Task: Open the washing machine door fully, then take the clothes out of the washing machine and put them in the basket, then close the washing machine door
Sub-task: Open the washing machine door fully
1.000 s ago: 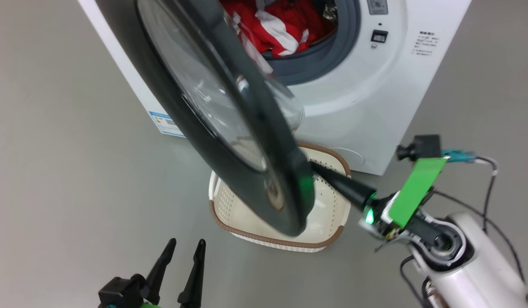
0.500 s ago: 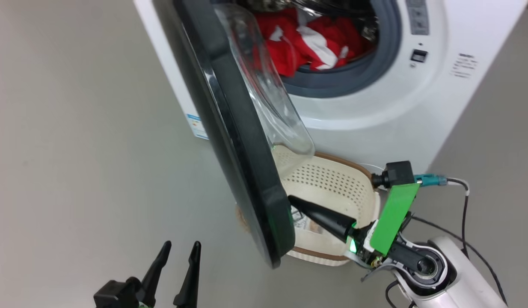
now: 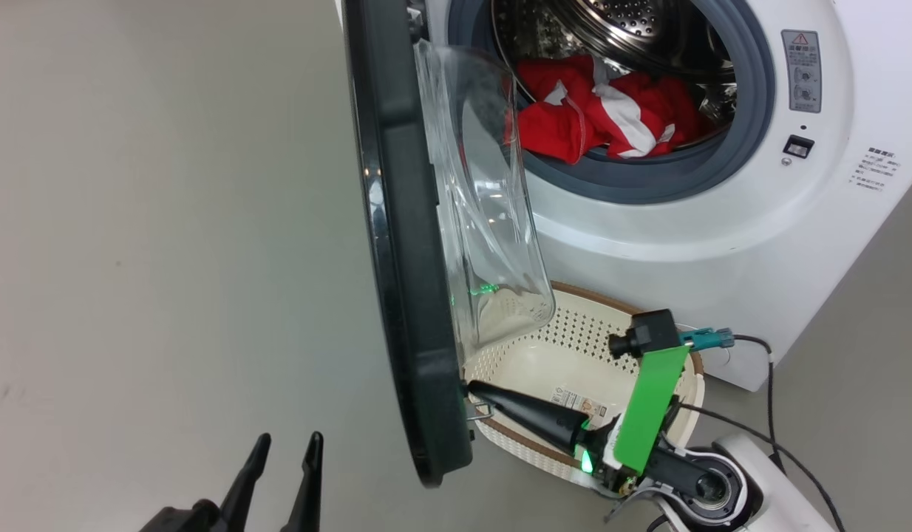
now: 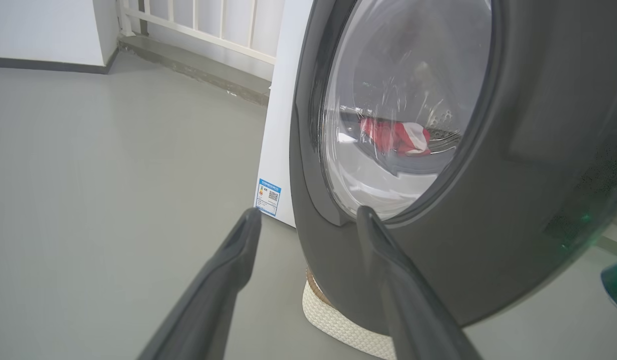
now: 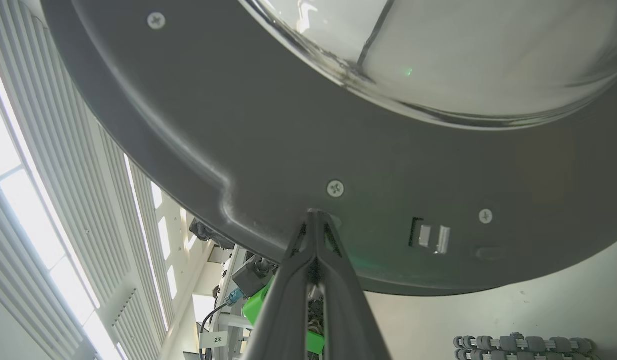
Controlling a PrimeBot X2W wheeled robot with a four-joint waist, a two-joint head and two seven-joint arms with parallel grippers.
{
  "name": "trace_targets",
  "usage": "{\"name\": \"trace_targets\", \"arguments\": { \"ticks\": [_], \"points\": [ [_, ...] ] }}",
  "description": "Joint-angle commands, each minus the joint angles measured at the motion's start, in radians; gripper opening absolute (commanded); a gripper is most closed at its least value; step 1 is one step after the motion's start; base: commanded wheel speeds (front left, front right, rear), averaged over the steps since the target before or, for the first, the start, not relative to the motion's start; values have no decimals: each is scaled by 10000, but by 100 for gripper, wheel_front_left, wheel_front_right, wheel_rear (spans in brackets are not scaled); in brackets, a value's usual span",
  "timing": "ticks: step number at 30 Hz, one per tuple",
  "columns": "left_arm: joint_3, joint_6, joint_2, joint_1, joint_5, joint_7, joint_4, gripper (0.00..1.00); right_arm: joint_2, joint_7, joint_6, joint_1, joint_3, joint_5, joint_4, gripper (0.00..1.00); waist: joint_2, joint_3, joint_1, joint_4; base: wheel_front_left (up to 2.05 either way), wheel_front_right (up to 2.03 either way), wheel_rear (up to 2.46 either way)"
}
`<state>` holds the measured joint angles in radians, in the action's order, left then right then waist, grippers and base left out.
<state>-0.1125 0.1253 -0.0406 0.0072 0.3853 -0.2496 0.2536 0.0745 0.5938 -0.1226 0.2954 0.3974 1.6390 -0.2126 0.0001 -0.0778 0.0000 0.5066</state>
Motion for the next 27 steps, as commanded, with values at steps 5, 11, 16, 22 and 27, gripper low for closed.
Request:
{"name": "trace_targets", "arguments": {
  "ticks": [5,11,16,22,27],
  "points": [
    [577,53,-97,39,-111,-122,-470,100,-239,-96,-81,435,643,385,245,0,-1,38,0,125,0,0,0],
    [701,14,-97,143,-123,-122,-646,100,-241,-290,-81,654,1082,663,222,0,-1,32,0,177,0,0,0],
    [733,-23,-97,171,-105,-122,-725,100,-241,-438,-81,806,1353,777,205,0,-1,3,0,198,0,0,0],
    [751,-66,-97,185,-83,-122,-770,100,-242,-570,-81,927,1566,867,197,0,-1,0,0,204,0,0,0],
    [756,-93,-97,201,-71,-122,-785,100,-242,-673,-81,949,1625,918,202,0,-1,26,0,196,0,0,0]
  ]
}}
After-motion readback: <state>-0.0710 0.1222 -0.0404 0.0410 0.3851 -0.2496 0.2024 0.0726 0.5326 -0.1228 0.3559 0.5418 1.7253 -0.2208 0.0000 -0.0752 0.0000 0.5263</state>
